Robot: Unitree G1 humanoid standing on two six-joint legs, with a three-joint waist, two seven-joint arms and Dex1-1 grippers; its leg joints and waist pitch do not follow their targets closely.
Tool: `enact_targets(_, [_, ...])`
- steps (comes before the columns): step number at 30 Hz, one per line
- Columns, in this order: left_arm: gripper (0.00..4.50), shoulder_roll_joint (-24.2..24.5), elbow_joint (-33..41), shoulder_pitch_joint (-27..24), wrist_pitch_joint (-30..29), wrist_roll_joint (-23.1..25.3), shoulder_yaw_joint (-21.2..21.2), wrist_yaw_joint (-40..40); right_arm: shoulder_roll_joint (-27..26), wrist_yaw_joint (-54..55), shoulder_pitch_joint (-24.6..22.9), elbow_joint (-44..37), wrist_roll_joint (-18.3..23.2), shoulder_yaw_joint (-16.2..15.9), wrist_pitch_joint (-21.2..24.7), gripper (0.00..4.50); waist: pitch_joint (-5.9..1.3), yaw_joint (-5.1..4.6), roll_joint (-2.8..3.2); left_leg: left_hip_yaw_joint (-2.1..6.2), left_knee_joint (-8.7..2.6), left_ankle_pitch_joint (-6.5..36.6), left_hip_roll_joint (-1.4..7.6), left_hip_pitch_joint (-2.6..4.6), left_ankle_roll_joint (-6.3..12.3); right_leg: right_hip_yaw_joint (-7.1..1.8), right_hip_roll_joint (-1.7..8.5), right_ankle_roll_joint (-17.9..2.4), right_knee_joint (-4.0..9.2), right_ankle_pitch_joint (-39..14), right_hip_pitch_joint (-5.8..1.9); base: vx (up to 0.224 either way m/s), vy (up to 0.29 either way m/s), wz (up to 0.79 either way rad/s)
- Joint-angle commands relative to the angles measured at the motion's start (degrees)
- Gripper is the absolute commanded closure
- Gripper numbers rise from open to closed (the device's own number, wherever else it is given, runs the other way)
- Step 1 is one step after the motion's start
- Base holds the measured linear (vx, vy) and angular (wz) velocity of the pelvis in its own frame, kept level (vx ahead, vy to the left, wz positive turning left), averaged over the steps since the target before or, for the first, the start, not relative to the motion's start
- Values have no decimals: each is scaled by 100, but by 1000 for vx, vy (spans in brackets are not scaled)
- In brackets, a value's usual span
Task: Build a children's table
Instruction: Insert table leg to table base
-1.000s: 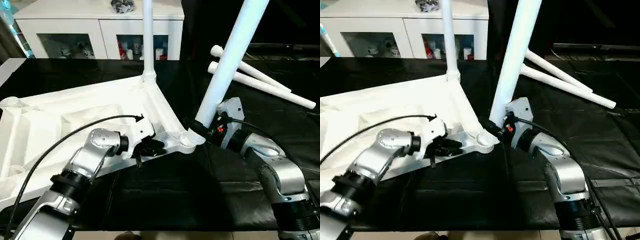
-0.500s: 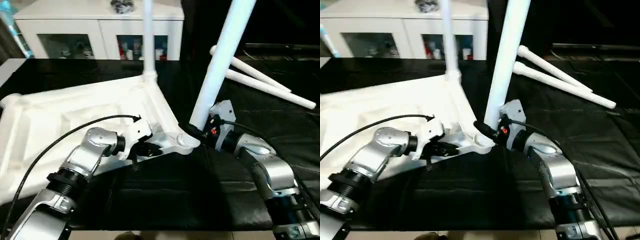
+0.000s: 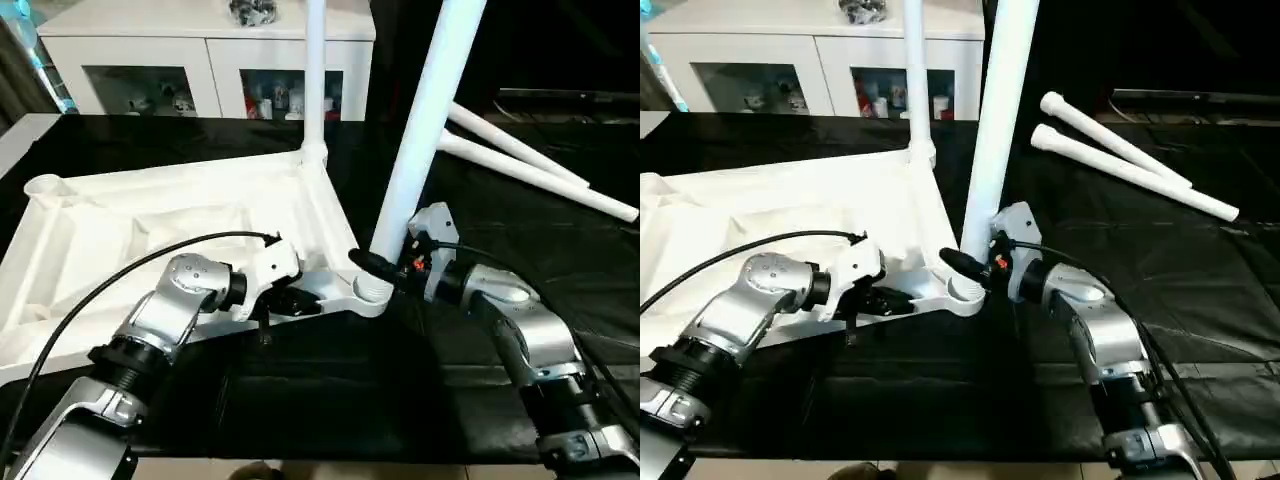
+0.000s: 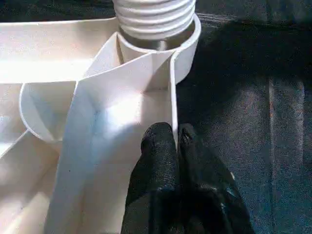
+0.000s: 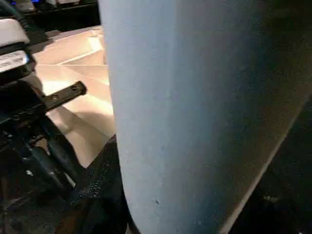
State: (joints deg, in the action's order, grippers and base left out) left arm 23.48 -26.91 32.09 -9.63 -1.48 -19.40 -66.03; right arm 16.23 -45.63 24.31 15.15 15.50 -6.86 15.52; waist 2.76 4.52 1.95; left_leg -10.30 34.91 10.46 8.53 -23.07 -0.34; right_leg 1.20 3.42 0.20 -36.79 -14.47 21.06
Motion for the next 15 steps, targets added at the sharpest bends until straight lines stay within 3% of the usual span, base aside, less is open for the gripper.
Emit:
enact_targets(1, [450, -74, 24, 151, 128, 10, -66, -95, -28, -92, 76, 181, -27, -61, -101, 257, -379, -16, -25, 180, -405, 674, 483, 201, 259, -207, 535, -1646, 371, 628, -170, 0, 0, 0])
enact_targets(10, [450, -207, -74, 209, 260, -6, -42, -51, -30, -193, 172, 610, -271, -182, -368, 257, -384, 19, -34, 171, -390, 555, 480, 194, 328, -206, 533, -1630, 362, 732, -159, 0, 0, 0])
enact_targets(15, [450, -322, -294, 352, 387, 27, 35, 105, 43, -237, 212, 828, -344, -151, -547, 257, -365, 34, -24, 168, -415, 835, 486, 216, 211, -213, 544, -1595, 406, 320, -150, 0, 0, 0])
